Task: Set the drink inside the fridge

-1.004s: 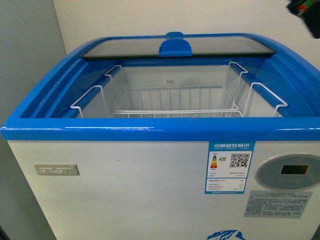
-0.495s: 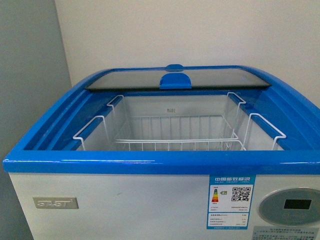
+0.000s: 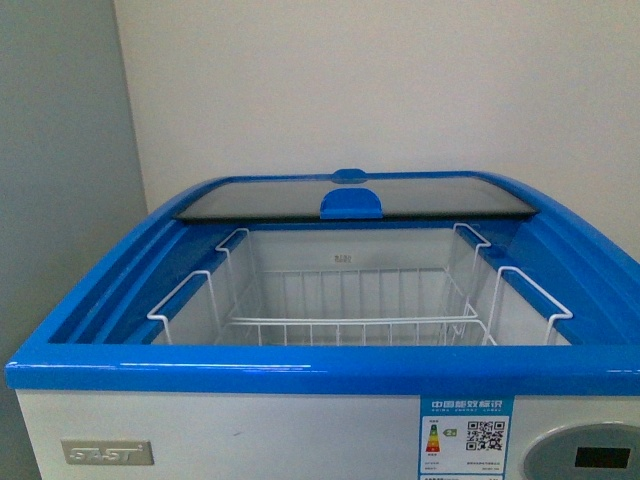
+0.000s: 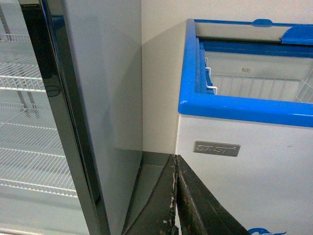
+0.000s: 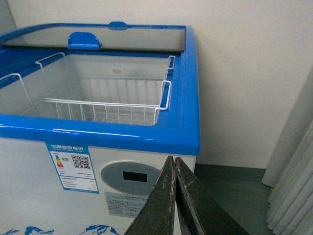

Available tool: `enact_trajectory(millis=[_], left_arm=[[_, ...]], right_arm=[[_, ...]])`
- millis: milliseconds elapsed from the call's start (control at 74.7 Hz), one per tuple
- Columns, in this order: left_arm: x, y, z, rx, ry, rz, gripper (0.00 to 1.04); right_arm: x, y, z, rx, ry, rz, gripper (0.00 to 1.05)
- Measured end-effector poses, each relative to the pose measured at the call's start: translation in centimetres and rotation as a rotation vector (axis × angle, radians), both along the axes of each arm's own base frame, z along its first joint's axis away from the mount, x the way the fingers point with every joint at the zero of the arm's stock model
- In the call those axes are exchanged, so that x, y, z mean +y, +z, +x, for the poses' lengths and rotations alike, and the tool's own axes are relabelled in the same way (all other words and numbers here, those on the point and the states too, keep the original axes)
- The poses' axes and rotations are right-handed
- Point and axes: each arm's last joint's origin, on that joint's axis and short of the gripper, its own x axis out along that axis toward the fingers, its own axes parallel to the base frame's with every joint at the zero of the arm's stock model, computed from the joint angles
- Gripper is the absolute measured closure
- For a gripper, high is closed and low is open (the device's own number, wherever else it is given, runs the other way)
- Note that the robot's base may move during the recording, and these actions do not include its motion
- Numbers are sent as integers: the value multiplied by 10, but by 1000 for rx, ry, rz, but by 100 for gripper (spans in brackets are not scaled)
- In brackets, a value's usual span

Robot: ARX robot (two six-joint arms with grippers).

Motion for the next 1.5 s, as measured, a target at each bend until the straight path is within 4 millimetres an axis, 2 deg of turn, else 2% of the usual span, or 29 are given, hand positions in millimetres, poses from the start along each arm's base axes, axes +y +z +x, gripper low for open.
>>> enact_trajectory(millis=[442,549,897,1017,1232,1285,1392,1446,1499], left_arm=[[0,0,0,0,0,0,102],[0,0,0,0,0,0,102],[0,0,0,0,0,0,102],[0,0,0,0,0,0,102],[0,0,0,0,0,0,66],[0,0,0,0,0,0,54],[0,0,0,0,0,0,36],[0,0,0,0,0,0,24],[0,0,0,0,0,0,12]], right_arm=[[0,-18,-8,-2,0,0,102],[0,-25,-16,29,0,0,102],[0,-22,-21,-32,1,0,102],[0,-22,-21,-33,1,0,83],[0,-22,-21,-33,1,0,47],[0,-22,-21,-33,1,0,34],[0,-22,-21,-33,1,0,17],[0,-22,-21,-33,1,0,6],[0,-22,-21,-33,1,1,7]])
